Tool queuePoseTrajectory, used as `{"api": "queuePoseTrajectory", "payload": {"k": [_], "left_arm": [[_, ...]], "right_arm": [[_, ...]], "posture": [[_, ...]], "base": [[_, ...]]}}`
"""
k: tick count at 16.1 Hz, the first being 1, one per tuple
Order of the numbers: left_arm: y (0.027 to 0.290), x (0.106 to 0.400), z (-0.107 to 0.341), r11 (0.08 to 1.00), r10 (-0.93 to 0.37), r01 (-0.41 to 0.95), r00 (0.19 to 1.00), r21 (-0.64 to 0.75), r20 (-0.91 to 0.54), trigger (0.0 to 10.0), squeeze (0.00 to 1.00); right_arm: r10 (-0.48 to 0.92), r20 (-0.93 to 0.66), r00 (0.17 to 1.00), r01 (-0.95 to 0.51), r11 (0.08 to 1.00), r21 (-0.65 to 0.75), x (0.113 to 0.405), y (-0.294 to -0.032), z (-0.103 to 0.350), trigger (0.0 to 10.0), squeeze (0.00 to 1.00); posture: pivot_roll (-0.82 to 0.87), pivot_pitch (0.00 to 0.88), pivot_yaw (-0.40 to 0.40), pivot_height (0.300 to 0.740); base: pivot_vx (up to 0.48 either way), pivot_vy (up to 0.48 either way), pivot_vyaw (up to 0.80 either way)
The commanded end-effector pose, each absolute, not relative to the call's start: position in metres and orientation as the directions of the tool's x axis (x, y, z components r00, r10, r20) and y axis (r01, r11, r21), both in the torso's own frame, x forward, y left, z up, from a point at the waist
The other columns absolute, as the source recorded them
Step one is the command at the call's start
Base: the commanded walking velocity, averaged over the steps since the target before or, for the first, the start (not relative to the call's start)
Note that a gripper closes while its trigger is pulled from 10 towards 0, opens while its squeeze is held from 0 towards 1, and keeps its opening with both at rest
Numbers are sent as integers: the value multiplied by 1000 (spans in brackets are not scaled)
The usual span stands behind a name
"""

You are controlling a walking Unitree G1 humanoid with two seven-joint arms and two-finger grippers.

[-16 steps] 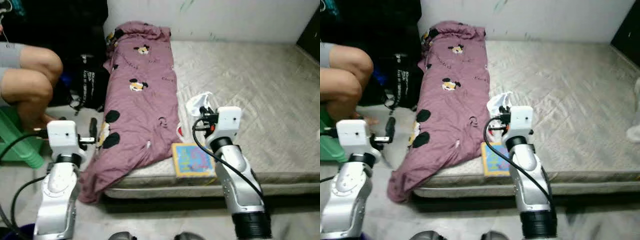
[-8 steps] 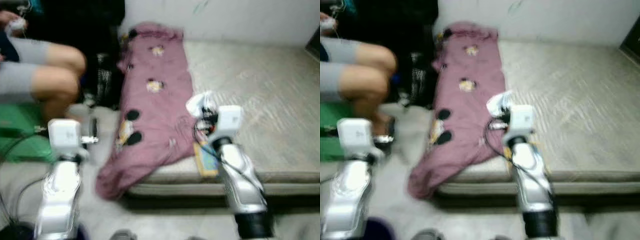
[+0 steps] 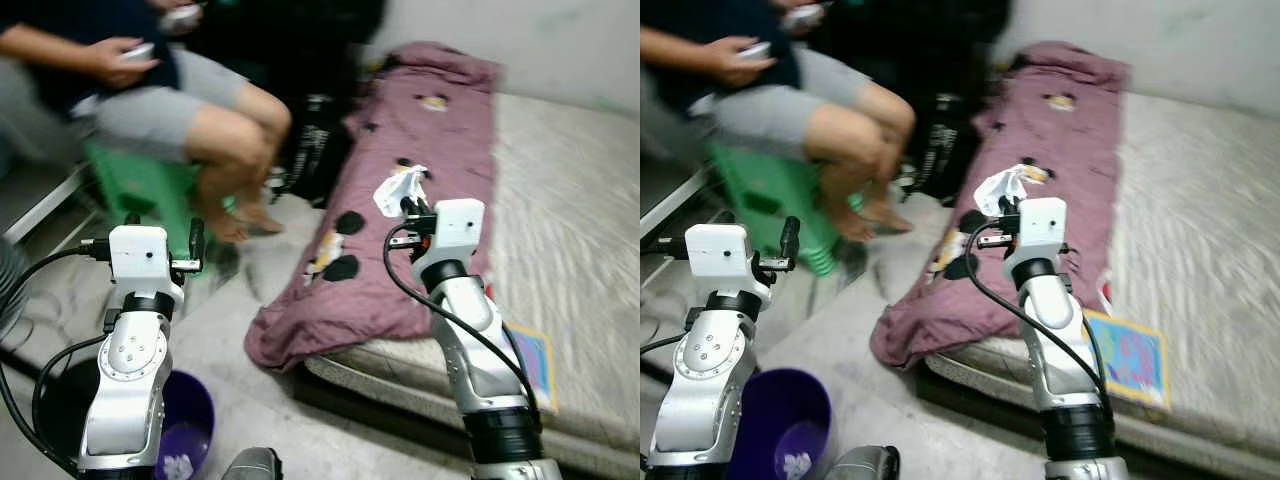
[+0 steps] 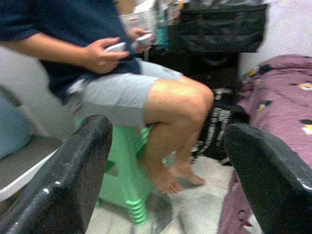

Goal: Clean up the room

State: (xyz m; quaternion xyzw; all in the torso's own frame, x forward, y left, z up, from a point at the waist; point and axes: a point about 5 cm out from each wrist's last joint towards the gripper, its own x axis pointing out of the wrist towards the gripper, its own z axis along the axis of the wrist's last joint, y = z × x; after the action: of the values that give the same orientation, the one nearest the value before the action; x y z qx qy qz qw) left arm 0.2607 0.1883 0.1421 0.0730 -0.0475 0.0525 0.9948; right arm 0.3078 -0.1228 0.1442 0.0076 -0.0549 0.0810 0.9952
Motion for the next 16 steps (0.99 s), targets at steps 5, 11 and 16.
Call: {"api": "queuePoseTrajectory", "payload": {"k": [5,11,16], "left_arm": [[170,271,135,994,70,-77,994,78,85,10000,0],[169,267,110,990,99,-102,994,94,39,10000,0],[174,258,103,992,82,-84,996,91,28,10000,0]], "right_arm": [[188,140,972,-188,982,-11,315,-113,147,10000,0],[218,85,972,-215,976,-38,313,-118,128,10000,0],[194,81,978,-193,981,-13,307,-116,121,10000,0]], "posture": [[64,0,-26,740],[88,0,-85,740],[91,0,-79,740]], "base": [[0,0,788],[0,0,788],[0,0,629]]}}
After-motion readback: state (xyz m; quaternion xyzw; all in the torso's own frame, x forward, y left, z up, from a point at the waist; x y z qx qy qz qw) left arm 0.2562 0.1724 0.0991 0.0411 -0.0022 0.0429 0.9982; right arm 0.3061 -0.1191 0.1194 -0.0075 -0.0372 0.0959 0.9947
